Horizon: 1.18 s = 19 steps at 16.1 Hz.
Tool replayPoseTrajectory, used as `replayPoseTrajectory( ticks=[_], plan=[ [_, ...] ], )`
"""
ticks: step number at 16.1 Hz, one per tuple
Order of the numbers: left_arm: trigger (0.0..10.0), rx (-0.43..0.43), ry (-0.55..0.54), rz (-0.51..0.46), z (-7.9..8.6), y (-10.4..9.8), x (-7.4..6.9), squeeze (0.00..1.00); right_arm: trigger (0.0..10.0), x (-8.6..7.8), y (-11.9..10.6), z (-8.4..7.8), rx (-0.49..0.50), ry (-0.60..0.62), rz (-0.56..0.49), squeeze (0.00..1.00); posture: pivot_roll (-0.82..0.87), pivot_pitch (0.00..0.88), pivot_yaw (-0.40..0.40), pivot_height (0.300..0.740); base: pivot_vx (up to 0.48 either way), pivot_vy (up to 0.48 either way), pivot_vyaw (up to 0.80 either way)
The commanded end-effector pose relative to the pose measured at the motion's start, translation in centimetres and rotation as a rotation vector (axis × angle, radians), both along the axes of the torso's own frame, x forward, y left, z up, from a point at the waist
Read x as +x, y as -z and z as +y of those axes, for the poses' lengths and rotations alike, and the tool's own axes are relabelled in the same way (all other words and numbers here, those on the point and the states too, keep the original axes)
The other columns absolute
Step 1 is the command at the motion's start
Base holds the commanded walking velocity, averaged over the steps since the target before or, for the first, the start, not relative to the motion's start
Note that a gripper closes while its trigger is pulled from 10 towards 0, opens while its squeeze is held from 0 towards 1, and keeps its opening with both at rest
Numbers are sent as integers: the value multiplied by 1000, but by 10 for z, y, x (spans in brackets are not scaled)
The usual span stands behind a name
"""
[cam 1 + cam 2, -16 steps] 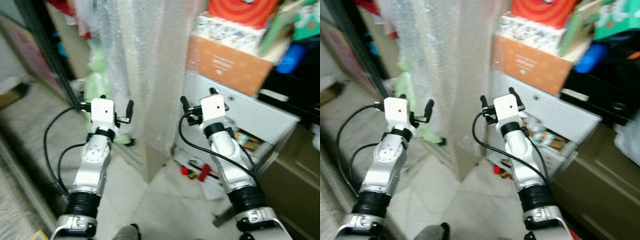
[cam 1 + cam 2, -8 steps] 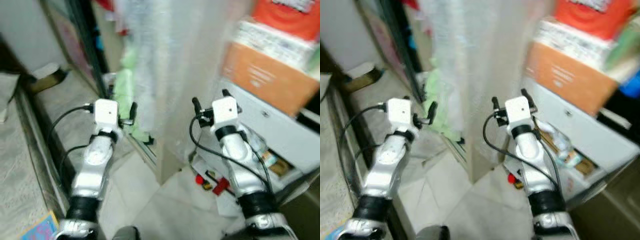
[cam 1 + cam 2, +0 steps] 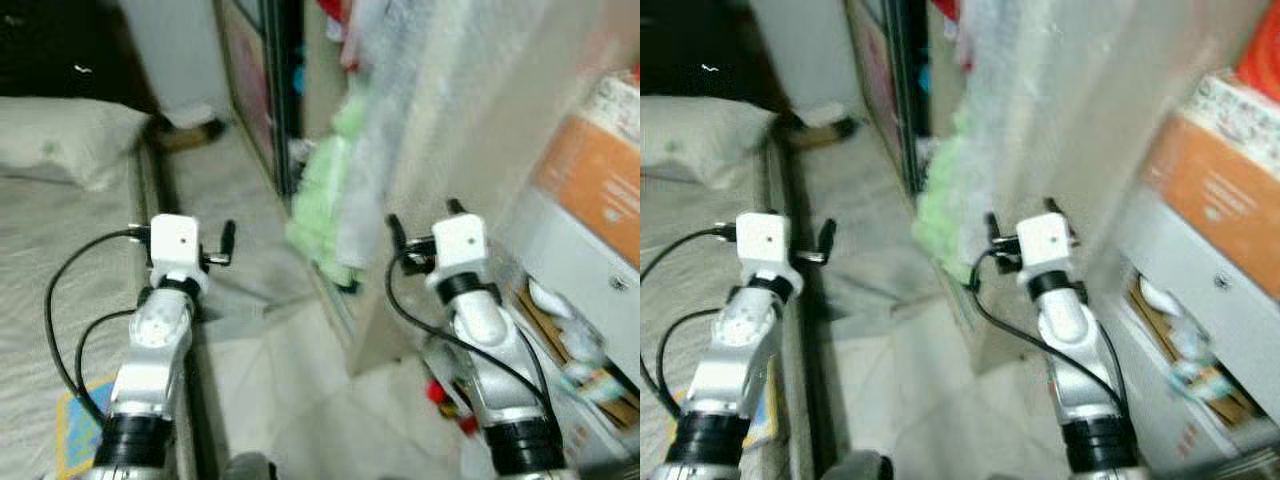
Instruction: Clean up the room
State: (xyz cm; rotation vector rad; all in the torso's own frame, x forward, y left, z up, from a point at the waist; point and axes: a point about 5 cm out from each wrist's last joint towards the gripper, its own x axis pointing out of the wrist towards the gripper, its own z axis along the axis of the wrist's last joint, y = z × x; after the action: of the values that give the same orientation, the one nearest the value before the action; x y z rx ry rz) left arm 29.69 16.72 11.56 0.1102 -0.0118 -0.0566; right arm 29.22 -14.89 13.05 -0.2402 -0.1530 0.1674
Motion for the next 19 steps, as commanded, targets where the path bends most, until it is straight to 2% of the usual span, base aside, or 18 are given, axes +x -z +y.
replayPoseTrajectory(
  ticks=[1, 11, 19],
  plan=[
    [10000, -6, 20, -2, -8, -1, 1, 0, 10000, 1, -3, -4, -7, 6, 0, 0, -1, 0, -10, 740, 0, 0, 800],
    [10000, -14, 23, 13, -10, 1, 1, 0, 10000, 2, -2, 1, -16, -13, 13, 0, -1, 0, -11, 740, 0, 0, 800],
    [10000, -27, 27, -20, -14, -4, 3, 0, 10000, 4, -1, 2, -9, -30, 19, 0, -1, 0, -12, 740, 0, 0, 800]
  ],
)
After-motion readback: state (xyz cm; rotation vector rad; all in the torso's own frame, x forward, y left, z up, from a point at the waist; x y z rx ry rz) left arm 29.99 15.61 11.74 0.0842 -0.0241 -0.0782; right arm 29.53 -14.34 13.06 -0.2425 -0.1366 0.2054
